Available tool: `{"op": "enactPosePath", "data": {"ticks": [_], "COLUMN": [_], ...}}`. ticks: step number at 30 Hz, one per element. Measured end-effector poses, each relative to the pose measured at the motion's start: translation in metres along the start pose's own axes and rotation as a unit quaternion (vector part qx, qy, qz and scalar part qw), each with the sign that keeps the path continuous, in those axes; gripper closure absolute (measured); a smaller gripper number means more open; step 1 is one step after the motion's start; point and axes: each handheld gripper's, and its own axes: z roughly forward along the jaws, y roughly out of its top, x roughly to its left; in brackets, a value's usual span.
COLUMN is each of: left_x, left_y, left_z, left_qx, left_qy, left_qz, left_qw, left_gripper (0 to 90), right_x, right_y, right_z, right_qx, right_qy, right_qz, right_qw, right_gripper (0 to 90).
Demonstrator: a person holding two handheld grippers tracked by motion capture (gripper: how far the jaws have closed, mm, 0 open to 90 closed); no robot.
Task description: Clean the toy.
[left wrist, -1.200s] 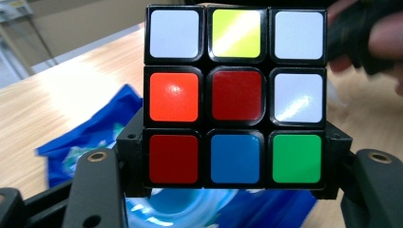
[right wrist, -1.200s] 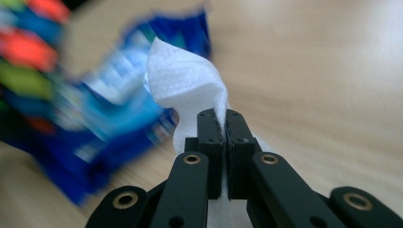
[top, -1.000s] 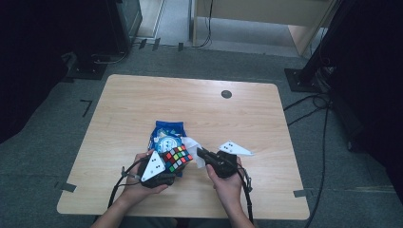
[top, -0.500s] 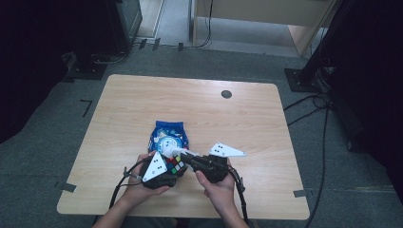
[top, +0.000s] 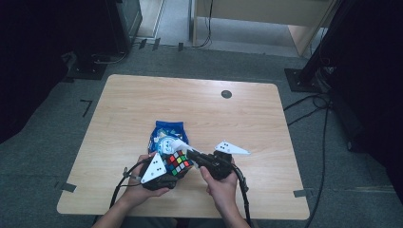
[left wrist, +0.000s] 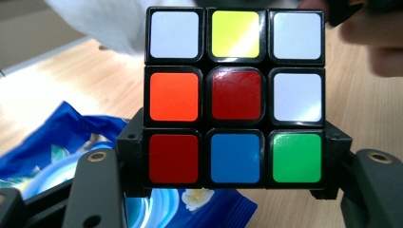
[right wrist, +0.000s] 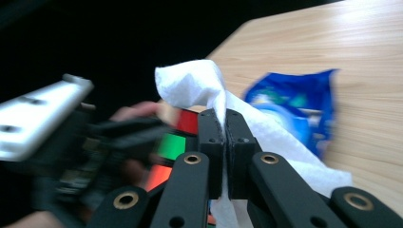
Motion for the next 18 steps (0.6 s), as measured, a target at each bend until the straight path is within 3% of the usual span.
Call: {"op": "enactPosePath", "data": {"ticks": [1,2,4,5,8,10,12,15,16,17,18], "left_x": [0.0,0.003,0.01,0.01,0.022,0.029,0.031,0.032,0.032,0.031,0.031], "left_y": [0.0,-0.002,-0.003,-0.003,-0.004,-0.003,-0.002,-0.002,-0.002,-0.002,-0.002], "left_z": [0.0,0.002,0.0,0.0,-0.008,-0.016,-0.019,-0.021,-0.021,-0.021,-0.02], "left_qx": [0.0,0.008,0.006,0.006,-0.007,-0.028,-0.034,-0.04,-0.04,-0.04,-0.039], "left_qy": [0.0,0.01,0.009,0.009,0.013,0.01,0.015,0.013,0.013,0.014,0.015], "left_qz": [0.0,-0.009,-0.028,-0.028,-0.056,-0.068,-0.062,-0.064,-0.064,-0.063,-0.063], "left_qw": [1.0,0.9999,0.9995,0.9995,0.9983,0.9972,0.9974,0.9971,0.9971,0.9971,0.9972], "left_gripper": [34.1,34.1,34.1,34.1,34.2,34.2,34.1,34.1,34.1,34.1,34.1], "right_x": [0.0,0.006,0.013,0.015,0.015,0.01,0.0,-0.015,-0.015,-0.024,-0.027], "right_y": [0.0,0.0,0.0,0.001,0.002,0.001,-0.001,-0.004,-0.004,-0.006,-0.007], "right_z": [0.0,0.001,0.002,0.002,0.002,0.003,0.004,0.002,0.002,0.001,0.0], "right_qx": [0.0,-0.001,0.0,0.003,0.007,0.017,0.023,0.031,0.031,0.029,0.028], "right_qy": [0.0,0.026,0.042,0.048,0.052,0.035,0.02,-0.031,-0.031,-0.061,-0.072], "right_qz": [0.0,-0.001,-0.018,-0.024,-0.027,-0.024,-0.012,-0.001,-0.001,0.002,0.003], "right_qw": [1.0,0.9997,0.999,0.9985,0.9983,0.9989,0.9995,0.999,0.999,0.9977,0.997], "right_gripper": [88.6,88.6,88.6,88.6,88.4,88.4,88.4,88.4,88.4,88.4,88.3]}}
